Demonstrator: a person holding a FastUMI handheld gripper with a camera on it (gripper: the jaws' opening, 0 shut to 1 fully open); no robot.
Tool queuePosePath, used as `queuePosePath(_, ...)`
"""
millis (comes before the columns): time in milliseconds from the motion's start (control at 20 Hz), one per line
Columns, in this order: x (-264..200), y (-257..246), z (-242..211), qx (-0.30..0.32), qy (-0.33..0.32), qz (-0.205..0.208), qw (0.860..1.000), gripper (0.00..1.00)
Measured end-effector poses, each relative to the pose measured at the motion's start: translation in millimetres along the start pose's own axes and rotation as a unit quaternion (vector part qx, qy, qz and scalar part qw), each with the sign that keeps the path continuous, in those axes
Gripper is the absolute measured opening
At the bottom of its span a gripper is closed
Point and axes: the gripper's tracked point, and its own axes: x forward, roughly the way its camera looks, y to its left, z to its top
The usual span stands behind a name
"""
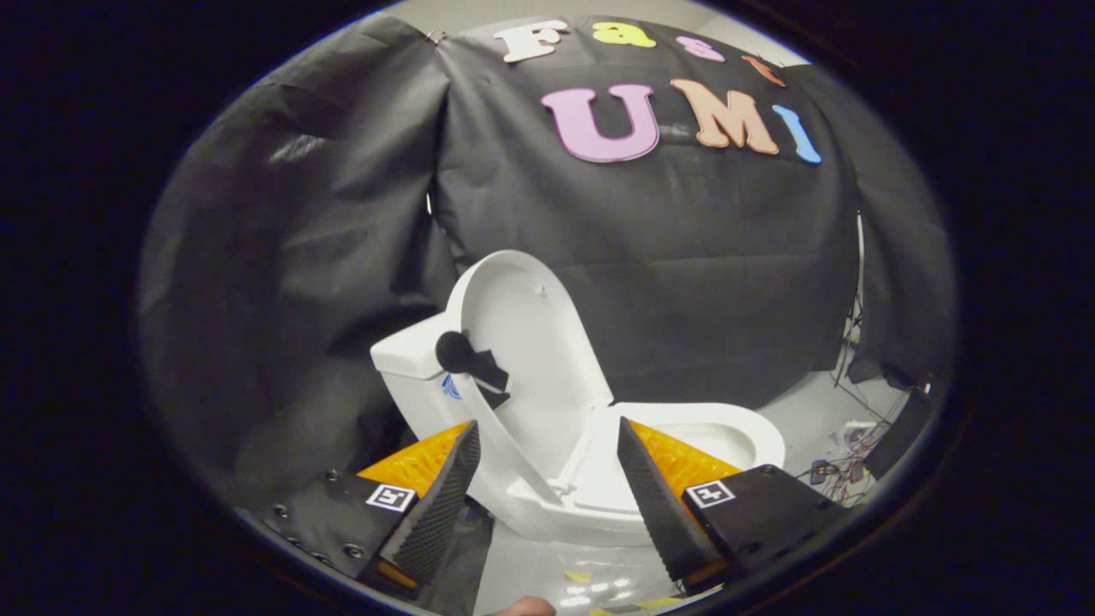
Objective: Open the toilet lid.
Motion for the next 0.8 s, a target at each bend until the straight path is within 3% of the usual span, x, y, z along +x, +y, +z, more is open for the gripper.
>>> queuePosePath(300, -45.2, -30.7, 51.3, -0.033, -0.037, 0.005, 0.999, 0.99)
queuePosePath(500, -70.5, -50.3, 87.9, -0.016, -0.075, 0.008, 0.997, 0.99)
queuePosePath(800, -109.0, -93.7, 128.0, -0.062, -0.085, -0.004, 0.994, 0.99)
